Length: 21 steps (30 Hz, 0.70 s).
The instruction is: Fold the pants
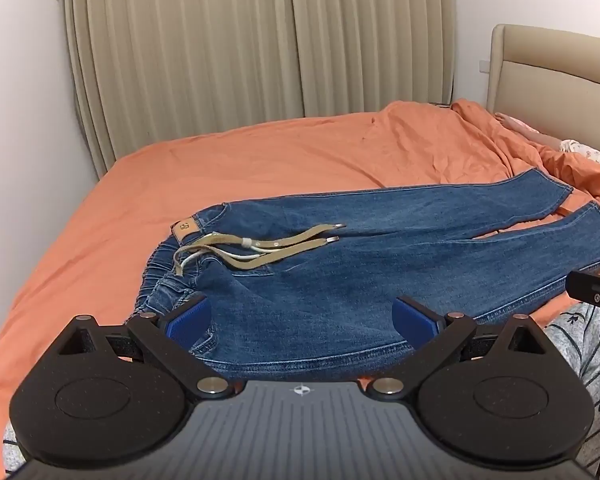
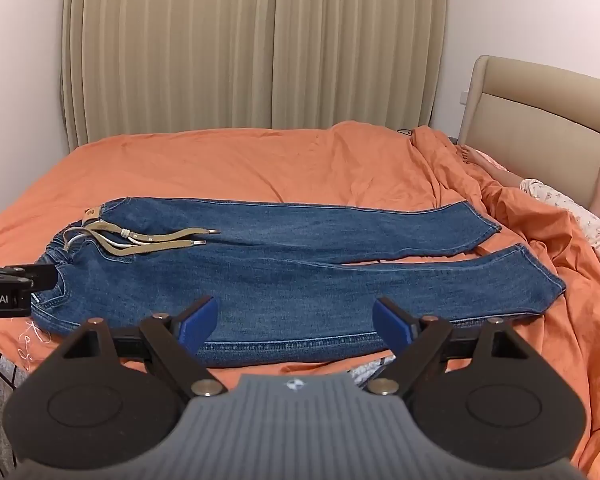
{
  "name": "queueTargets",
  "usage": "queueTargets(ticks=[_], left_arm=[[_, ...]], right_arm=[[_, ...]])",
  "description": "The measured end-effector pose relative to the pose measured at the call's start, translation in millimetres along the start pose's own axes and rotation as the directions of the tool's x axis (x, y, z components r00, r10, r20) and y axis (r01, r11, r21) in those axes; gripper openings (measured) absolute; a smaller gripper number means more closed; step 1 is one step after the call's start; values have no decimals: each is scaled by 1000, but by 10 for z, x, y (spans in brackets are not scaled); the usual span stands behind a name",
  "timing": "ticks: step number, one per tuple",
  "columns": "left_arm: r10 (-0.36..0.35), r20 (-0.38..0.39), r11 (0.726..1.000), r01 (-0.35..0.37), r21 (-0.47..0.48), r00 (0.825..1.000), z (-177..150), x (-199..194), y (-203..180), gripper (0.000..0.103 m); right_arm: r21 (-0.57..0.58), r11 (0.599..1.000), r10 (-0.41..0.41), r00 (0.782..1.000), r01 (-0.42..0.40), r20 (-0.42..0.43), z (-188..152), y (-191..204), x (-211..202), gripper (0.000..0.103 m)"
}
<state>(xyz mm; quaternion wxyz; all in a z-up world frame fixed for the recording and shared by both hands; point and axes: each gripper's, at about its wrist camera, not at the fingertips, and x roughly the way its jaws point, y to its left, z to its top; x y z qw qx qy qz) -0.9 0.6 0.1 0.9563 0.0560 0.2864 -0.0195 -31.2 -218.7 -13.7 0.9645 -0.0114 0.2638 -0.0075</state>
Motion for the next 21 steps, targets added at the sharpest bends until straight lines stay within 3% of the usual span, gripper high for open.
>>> queueTargets(ticks=[21], left_arm=[[6,-33,1000,-5,12,999,-36,9,-35,103]], right_arm=[[0,1000,11,1000,-11,-26,-15,42,-9,81]])
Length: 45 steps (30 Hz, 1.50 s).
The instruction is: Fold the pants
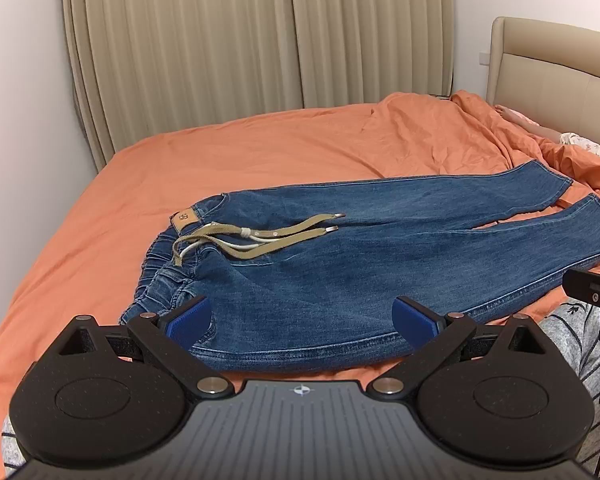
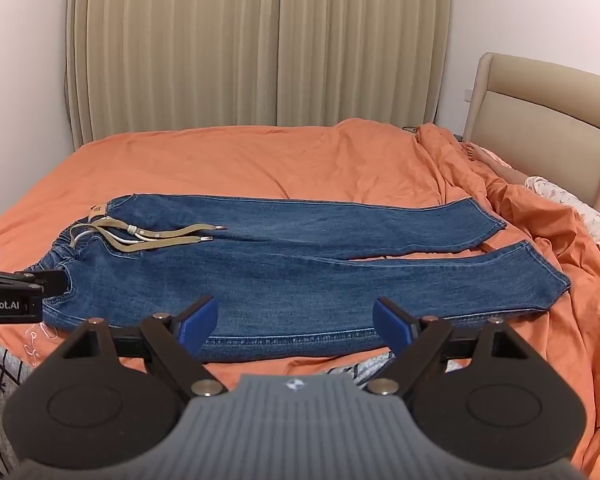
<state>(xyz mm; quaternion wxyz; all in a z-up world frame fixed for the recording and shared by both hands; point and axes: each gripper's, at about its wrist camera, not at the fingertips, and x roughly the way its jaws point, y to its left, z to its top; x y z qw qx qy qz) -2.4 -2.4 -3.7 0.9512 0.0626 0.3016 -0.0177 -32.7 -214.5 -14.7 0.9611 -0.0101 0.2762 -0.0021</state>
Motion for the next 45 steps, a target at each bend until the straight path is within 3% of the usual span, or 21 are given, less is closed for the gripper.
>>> queueTargets(ticks=[45], left_arm=[[4,-24,1000,-3,1,1000,-51,12,-6,103]], right_arm=[[4,1000,18,1000,-18,-5,4,-6,-18,81]])
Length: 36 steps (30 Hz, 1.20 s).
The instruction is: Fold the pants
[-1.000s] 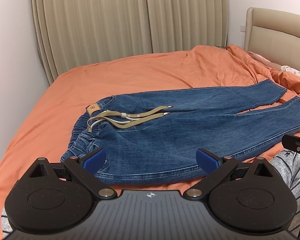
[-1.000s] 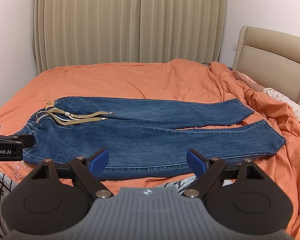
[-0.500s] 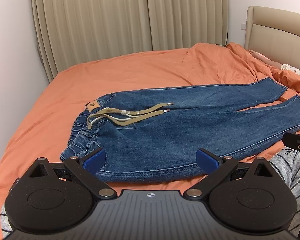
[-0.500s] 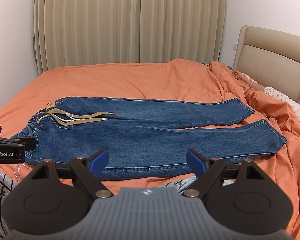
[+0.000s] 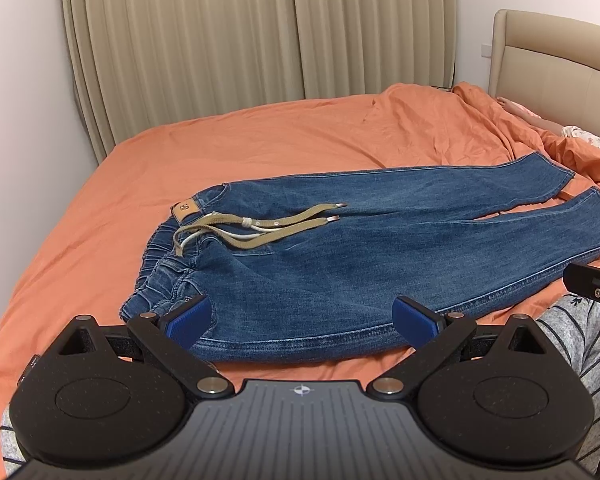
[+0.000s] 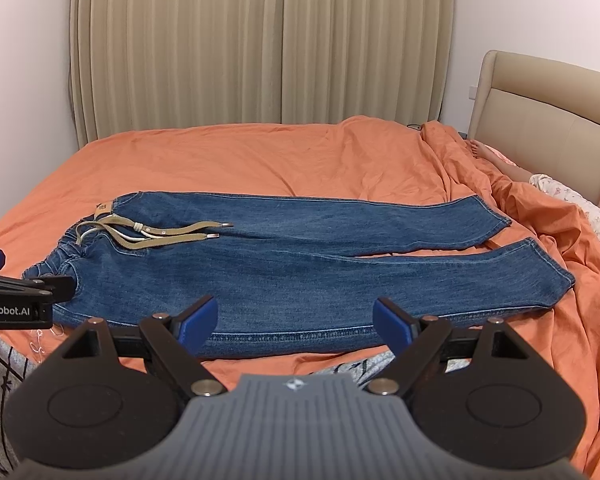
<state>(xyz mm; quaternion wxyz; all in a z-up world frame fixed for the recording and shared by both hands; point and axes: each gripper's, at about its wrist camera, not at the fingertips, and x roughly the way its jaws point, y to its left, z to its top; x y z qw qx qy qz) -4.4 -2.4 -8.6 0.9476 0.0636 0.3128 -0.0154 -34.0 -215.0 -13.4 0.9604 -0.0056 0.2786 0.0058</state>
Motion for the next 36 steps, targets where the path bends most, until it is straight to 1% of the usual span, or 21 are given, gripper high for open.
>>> queueTargets(ticks=[28,33,36], left_arm=[[-2,-15,1000,2,15,1000,13,-3,-48,103],[16,-18,998,-15,56,1000,136,98,68,103],[15,-29,999,-14,51,999,245,242,266,103]], right_arm=[[33,999,25,999,-24,-48,-2,-58,111,81],[18,999,36,998,-35,-48,3,-42,235,81],[0,999,53,998,-53,-27,42,-45,370,81]])
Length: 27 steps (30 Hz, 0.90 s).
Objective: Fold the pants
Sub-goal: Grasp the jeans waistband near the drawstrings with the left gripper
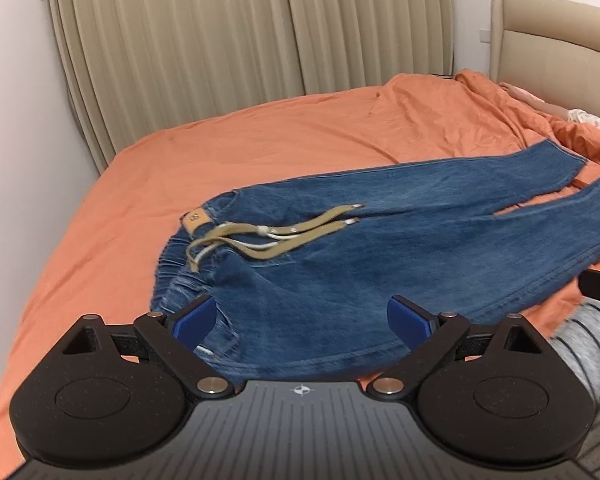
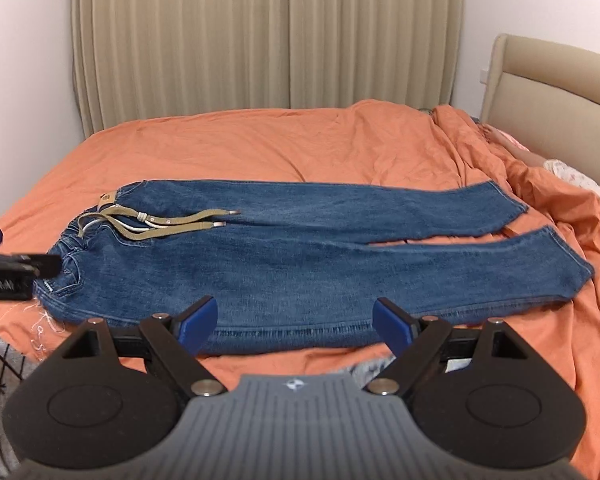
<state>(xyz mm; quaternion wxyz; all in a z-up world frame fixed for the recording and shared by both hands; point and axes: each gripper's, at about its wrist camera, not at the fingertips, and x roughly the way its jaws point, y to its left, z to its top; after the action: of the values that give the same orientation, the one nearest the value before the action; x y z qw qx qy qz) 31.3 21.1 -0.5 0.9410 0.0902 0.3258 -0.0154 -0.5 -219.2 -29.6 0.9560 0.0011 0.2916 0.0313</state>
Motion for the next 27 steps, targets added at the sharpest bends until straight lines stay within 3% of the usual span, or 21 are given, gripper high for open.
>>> queueTargets(ticks=[2,7,10,13,17,22,27], left_arm=[[-31,-27,999,30,-37,999,79,150,191,101],[-83,-89,990,71,-124,993,231,651,654,71],[-114,-107,976,92,-197,988,313,1025,1008,66],[-185,-136,940,134,-315,973,383,1466,1448,66],[-271,-196,896,172,-409,942,413,2046,1952,65],[-385,-271,849,223,-479,882,290,2662,2273,66],[-493,-256,772,282,-570,831,138,3070,2473,66]], right_arm=[[-4,1000,22,1000,-22,20,44,-19,128,81],[-12,998,69,998,-69,-1,202,1,592,81],[-33,997,71,997,-72,-23,288,61,907,81],[-38,996,81,996,-83,-48,374,104,1212,81],[-20,995,99,993,-101,-71,450,147,1577,81],[-3,996,84,990,-85,-112,483,217,1998,81],[2,998,66,989,-67,-133,474,252,2242,81]])
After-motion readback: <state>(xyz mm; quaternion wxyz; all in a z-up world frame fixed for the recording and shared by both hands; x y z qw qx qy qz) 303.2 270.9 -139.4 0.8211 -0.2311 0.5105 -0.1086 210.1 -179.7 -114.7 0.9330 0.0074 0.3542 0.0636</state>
